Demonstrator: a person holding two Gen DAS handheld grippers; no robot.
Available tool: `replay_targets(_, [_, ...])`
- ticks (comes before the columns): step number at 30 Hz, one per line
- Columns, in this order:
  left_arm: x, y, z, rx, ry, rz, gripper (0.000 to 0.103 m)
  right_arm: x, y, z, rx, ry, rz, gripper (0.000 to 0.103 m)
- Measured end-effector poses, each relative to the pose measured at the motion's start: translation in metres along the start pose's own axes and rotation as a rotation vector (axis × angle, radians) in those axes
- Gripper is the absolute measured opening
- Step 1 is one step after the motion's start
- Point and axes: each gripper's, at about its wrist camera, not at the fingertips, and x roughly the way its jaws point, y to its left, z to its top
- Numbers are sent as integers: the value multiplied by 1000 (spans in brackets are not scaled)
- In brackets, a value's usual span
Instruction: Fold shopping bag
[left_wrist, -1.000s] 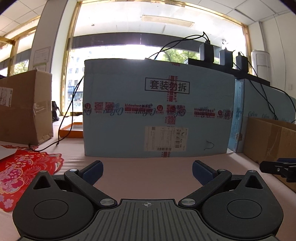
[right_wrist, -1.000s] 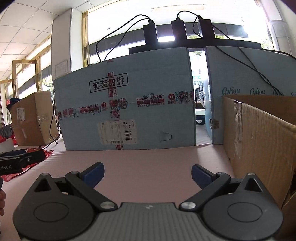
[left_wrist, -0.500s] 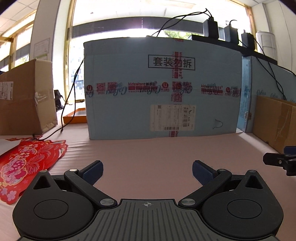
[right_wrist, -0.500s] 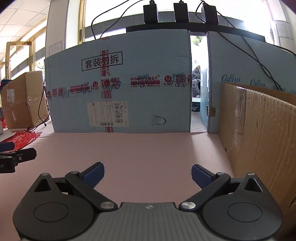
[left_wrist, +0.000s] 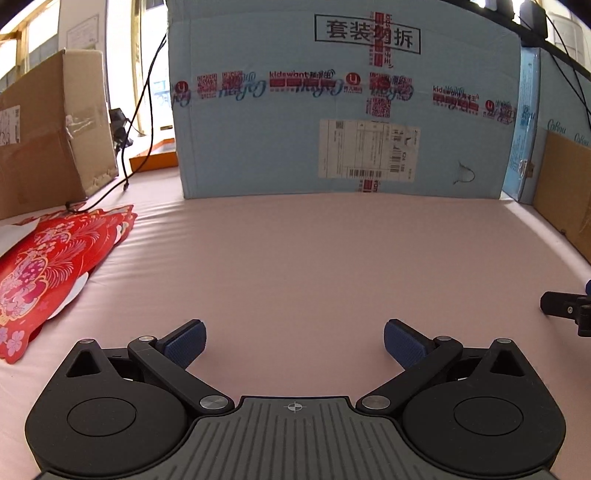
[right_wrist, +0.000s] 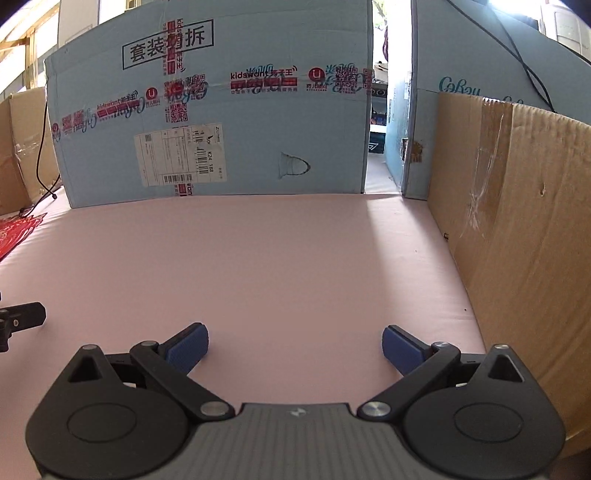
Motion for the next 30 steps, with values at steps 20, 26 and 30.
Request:
replay_targets(20, [2, 3, 3, -16, 11, -12, 103, 3, 2, -1, -8, 14, -5, 103])
replay_targets(26, [2, 4, 4, -17, 11, -14, 103, 3, 2, -1, -8, 14, -5, 103])
replay_targets(30, [2, 4, 4, -18, 11, -14, 103, 3, 1, -1, -8, 14, -4, 103])
